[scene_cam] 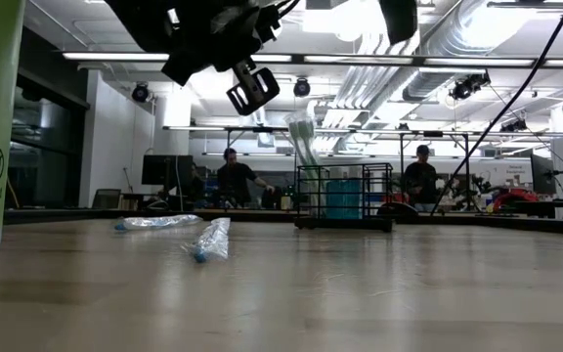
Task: Pick & Place toothbrushing station
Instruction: Put the top right blue toothbrush into the right section of the black mesh organizer
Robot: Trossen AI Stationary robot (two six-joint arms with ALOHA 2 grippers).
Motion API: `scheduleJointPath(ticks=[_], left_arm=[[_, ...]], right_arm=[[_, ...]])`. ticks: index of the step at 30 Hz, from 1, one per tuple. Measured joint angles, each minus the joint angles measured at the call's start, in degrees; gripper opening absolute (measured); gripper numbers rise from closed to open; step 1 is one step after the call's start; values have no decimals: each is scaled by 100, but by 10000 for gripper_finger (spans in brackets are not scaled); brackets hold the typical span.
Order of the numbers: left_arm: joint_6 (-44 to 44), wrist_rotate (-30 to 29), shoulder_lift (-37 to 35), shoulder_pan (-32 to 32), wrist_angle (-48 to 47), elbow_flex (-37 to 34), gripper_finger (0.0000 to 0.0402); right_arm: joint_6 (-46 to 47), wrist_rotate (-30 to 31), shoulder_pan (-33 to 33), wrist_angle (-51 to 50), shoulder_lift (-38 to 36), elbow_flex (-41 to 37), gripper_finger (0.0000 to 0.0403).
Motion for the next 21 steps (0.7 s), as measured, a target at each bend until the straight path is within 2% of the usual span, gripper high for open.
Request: scheduleJointPath(ticks=[4,10,15,21], left_arm=[[381,-41,0,0,-2,0,15],[998,-796,0,-13,-5,2,15],[1385,-1894,0,-32,-7,2,15],[1963,-3826,0,-341,-6,2,15]], right_arm=[[1388,535,158,217,0,0,80],[2971,1538,496,216,3,0,80],[4274,2179,707,250,4,0,80],[5647,2652,717,321,4,0,80]])
